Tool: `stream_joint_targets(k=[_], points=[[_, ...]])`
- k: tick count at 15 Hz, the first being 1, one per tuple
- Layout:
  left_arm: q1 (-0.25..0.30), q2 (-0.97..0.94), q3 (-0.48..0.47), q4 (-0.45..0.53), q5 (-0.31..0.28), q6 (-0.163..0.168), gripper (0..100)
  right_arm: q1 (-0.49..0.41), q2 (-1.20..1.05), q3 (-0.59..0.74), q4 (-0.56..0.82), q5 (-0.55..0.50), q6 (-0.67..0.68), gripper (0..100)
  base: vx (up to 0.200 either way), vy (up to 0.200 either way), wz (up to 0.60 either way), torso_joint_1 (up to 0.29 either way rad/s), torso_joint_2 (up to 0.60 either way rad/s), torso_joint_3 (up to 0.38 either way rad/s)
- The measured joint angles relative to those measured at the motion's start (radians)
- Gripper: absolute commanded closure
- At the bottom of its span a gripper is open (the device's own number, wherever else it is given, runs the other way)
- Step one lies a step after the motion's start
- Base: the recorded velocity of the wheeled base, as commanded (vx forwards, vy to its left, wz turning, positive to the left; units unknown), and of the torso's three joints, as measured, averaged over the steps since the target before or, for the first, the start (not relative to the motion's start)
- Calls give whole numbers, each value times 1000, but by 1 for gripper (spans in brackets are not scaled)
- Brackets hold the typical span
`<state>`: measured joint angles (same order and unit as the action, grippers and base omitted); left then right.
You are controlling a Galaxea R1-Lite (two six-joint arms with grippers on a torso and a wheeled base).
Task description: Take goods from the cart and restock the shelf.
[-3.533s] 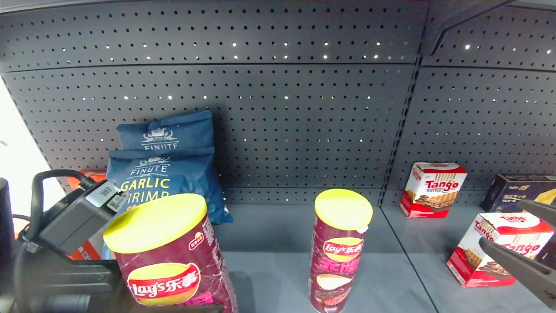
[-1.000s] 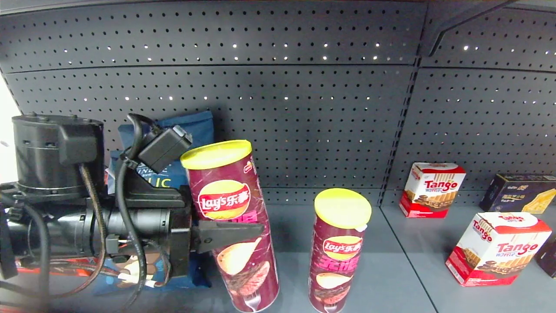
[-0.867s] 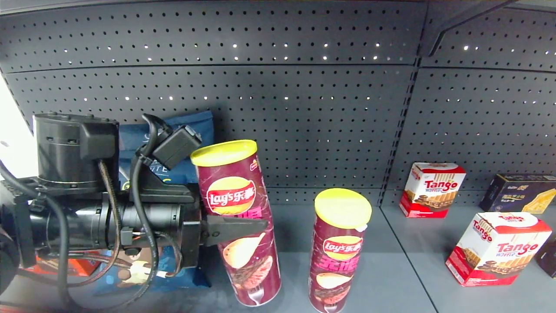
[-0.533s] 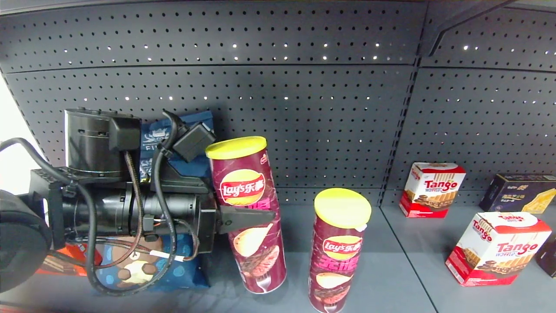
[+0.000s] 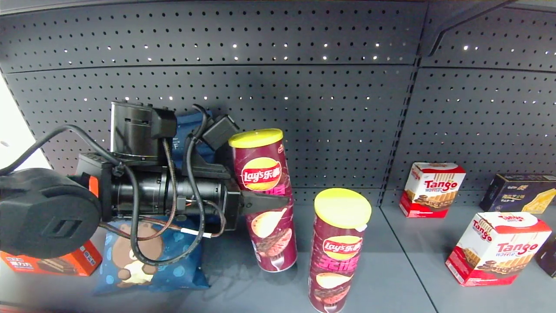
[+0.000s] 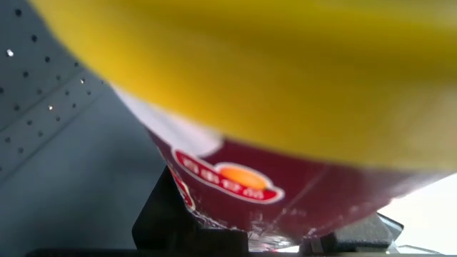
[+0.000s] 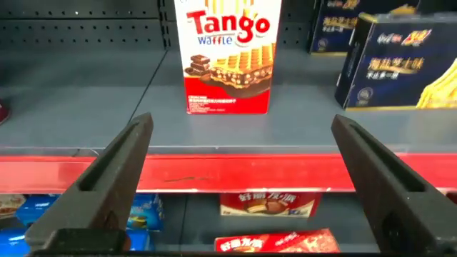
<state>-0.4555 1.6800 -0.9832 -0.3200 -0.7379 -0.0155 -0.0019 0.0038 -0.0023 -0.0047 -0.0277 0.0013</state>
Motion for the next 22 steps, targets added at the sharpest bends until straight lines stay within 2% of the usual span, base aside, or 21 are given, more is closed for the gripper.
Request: stream_joint_targets(k=[4,7,12,14,17,22], points=[[1,34,-18,0,0,2,100,0,0,2,0,-1,1,0,0,0,0,0,0,0],[7,51,-26,1,0,29,100,0,0,2,0,-1,2,0,0,0,0,0,0,0],[54,113,-118,5,-1,33,100,0,0,2,0,-1,2,0,0,0,0,0,0,0],[68,134,-138,9,-21,34,100,0,0,2,1,-1,1,0,0,0,0,0,0,0],[71,148,-151,4,-53,34,100,0,0,2,1,-1,2,0,0,0,0,0,0,0],[74,162,-170,-27,-39,43,100,0,0,2,0,-1,1,0,0,0,0,0,0,0]])
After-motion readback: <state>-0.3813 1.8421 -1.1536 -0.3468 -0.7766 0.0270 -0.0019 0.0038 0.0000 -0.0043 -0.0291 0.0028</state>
